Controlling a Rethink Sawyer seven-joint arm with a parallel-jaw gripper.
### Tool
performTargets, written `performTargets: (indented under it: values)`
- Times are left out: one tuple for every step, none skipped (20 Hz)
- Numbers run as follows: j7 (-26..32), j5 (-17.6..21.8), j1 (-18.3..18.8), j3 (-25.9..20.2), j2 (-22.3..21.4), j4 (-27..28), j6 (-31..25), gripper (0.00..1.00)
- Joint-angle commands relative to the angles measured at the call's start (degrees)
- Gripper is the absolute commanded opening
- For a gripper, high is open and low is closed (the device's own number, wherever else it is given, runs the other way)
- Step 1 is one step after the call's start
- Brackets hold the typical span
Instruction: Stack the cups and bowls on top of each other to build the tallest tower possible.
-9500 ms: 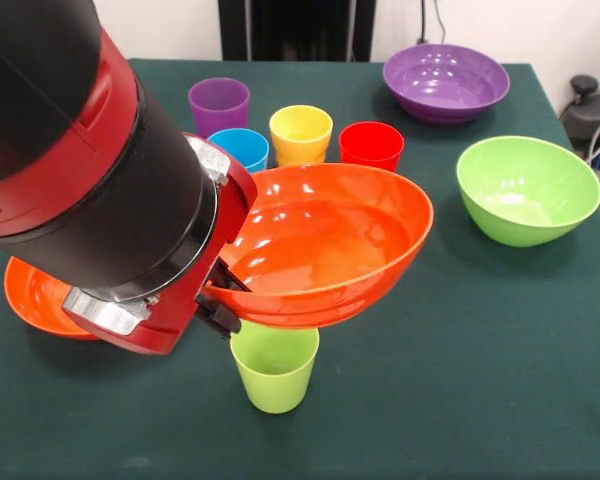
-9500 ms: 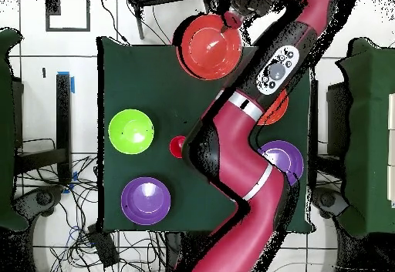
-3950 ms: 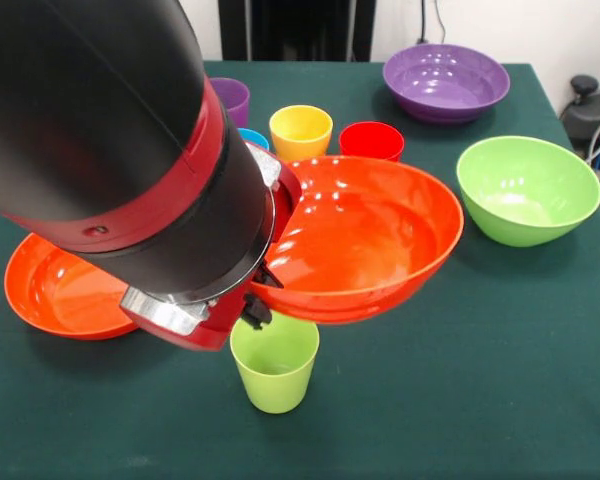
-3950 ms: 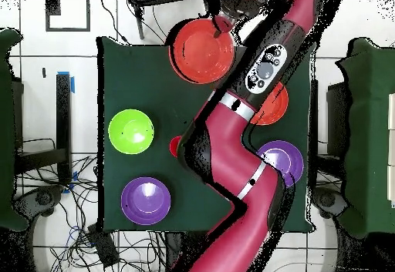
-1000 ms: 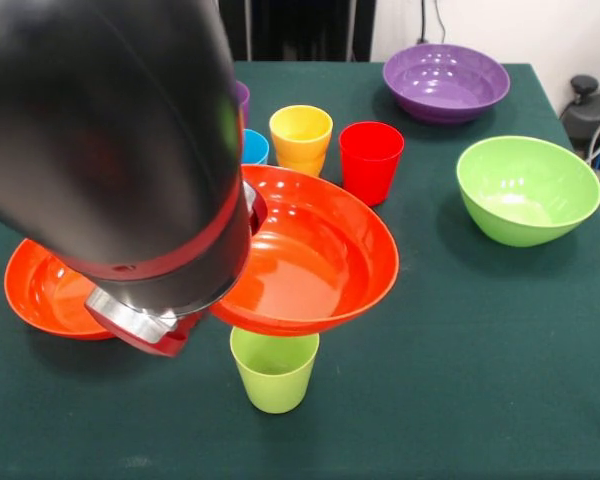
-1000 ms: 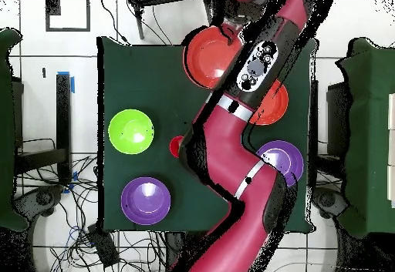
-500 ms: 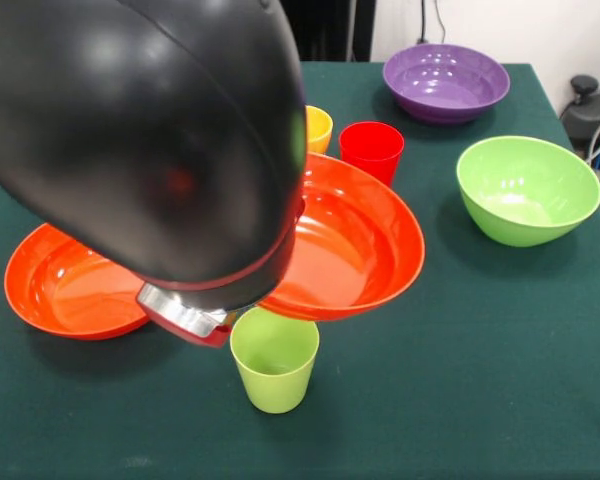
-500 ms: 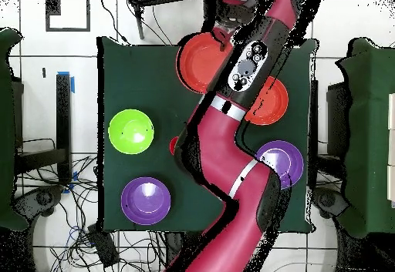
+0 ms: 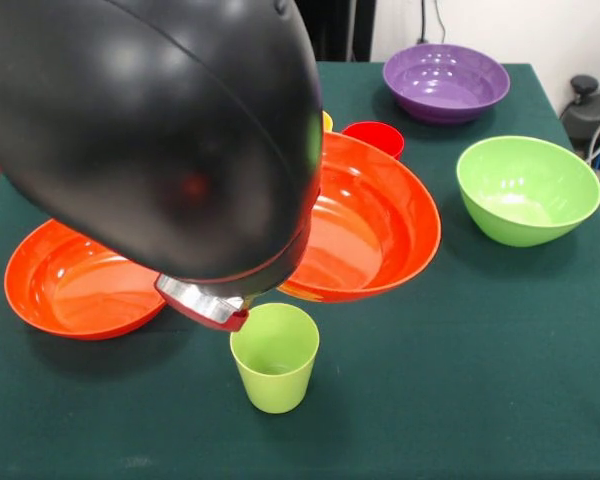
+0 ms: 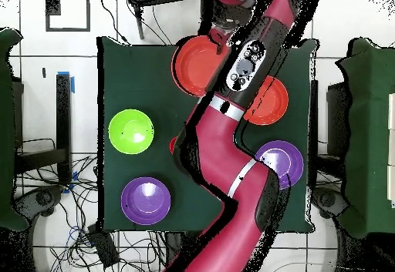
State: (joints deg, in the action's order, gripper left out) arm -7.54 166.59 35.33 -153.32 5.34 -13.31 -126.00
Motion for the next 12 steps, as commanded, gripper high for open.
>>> performTargets:
  values:
    - [12.4,4.3,-1.2,5.8,0.0,4.6,-5.7,0.0]
    - [12.6,4.3,-1.2,5.3,0.1,4.8,-5.8,0.0]
    - [12.9,4.3,-1.2,4.9,0.2,4.9,-5.9,0.0]
    - [13.2,4.3,-1.2,4.9,0.3,4.9,-6.3,0.0]
    - [13.3,4.3,-1.2,5.0,0.3,4.9,-6.5,0.0]
    - [13.4,4.3,-1.2,5.1,0.2,4.8,-6.7,0.0]
    - [13.3,4.3,-1.2,4.9,0.3,4.9,-6.8,0.0]
    - [13.5,4.3,-1.2,4.7,0.3,4.9,-6.9,0.0]
    - [13.6,4.3,-1.3,4.4,0.4,5.1,-7.0,0.0]
    - [13.8,4.3,-1.2,3.8,0.5,5.2,-7.0,0.0]
    - [13.8,4.3,-1.2,3.4,0.6,5.4,-7.0,0.0]
    - [13.9,4.3,-1.2,3.0,0.7,5.5,-7.0,0.0]
